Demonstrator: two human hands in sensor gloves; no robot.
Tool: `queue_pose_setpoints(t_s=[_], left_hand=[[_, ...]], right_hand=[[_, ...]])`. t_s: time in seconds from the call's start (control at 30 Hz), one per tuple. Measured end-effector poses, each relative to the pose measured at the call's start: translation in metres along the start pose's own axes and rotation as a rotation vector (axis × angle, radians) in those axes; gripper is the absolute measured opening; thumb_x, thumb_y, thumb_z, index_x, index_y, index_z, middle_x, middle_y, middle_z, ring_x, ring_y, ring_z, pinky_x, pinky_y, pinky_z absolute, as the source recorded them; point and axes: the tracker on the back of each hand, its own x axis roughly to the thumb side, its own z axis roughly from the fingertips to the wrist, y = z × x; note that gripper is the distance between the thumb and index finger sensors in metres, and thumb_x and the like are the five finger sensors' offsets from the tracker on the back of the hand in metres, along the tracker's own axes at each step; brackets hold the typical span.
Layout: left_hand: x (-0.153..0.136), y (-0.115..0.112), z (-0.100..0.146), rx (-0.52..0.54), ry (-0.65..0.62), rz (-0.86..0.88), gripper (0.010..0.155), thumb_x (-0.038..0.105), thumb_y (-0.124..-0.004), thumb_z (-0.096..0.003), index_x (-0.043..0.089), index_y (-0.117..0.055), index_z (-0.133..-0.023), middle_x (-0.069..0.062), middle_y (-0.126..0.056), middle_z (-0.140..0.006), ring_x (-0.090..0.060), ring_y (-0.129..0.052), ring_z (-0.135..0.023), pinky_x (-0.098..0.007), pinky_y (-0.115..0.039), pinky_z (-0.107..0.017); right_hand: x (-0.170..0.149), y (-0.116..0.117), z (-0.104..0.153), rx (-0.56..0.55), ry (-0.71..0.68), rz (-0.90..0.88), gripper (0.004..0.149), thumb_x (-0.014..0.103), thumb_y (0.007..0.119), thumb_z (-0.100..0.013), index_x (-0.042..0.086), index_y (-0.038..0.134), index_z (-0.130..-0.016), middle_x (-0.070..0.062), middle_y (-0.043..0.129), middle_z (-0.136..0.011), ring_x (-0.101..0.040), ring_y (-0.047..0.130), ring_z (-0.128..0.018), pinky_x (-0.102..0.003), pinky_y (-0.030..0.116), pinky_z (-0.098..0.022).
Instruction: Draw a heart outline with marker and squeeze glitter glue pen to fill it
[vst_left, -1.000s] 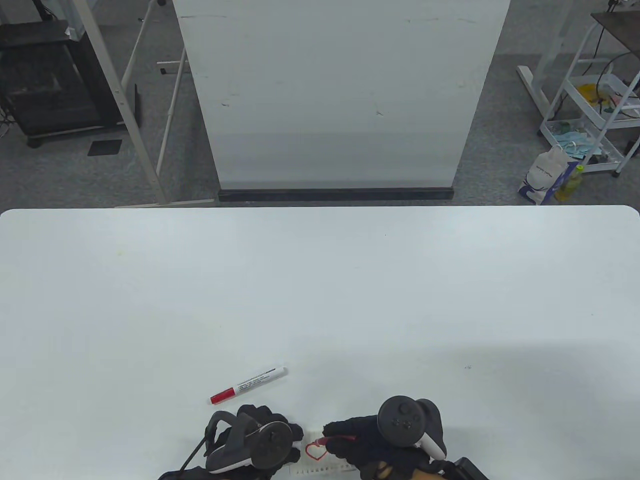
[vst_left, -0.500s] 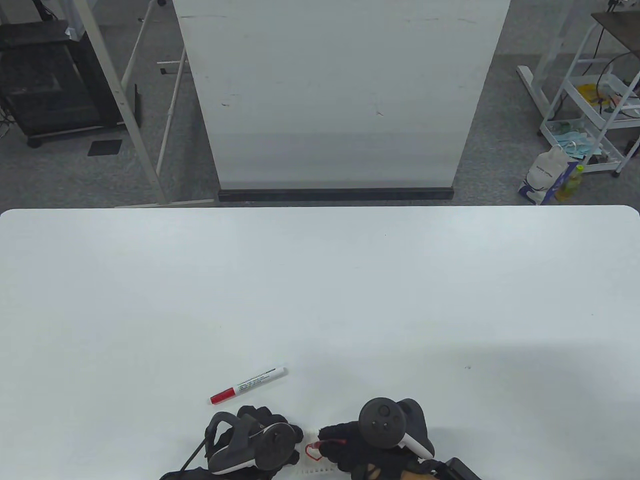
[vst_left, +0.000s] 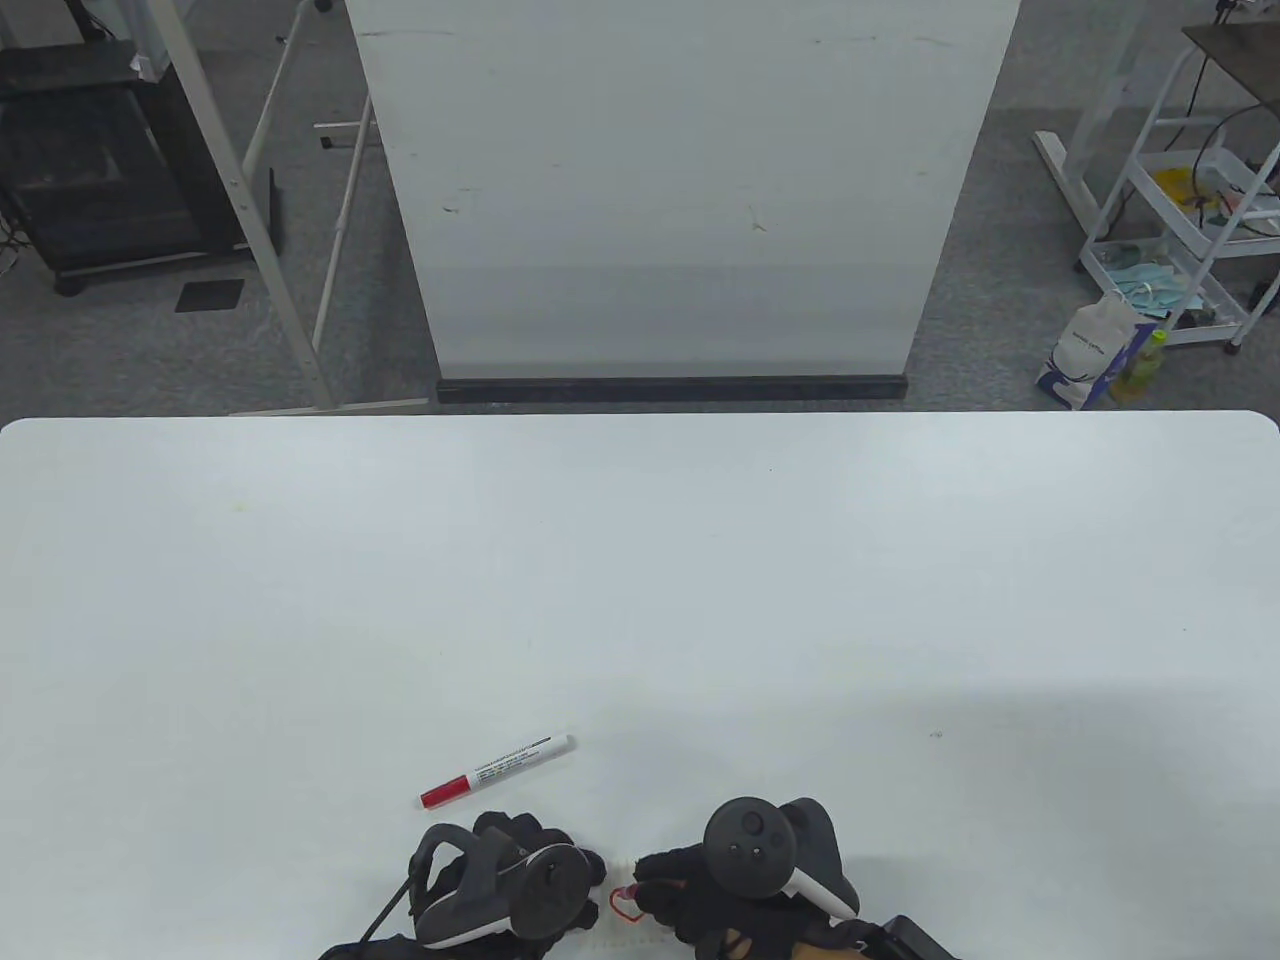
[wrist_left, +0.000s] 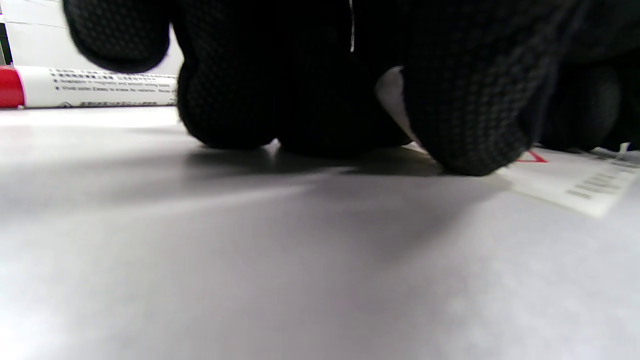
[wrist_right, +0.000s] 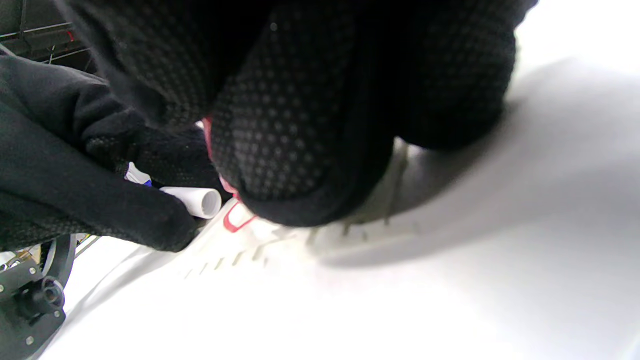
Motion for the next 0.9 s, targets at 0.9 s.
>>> queue_pose_setpoints(t_s=[0.9], left_hand=[[-0.0001,0.0004,-0.0003,-0.003,0.004,0.002,0.045,0.047,-0.096,-0.0382,0.028,-0.094,-0.078,-0.002,-0.102,-0.067,-0.031,-0.098,-0.060,-0.062,-0.070,-0.060]], right_hand=[[0.0017,0.0025,0.0001,-0.019,-0.007,0.045,0.041,0.039,0.088,-0.037,0.014,0.098,-0.068,-0.009,0.109,-0.046,-0.009,0.112,-0.021,-0.033,0.098,-0.030]])
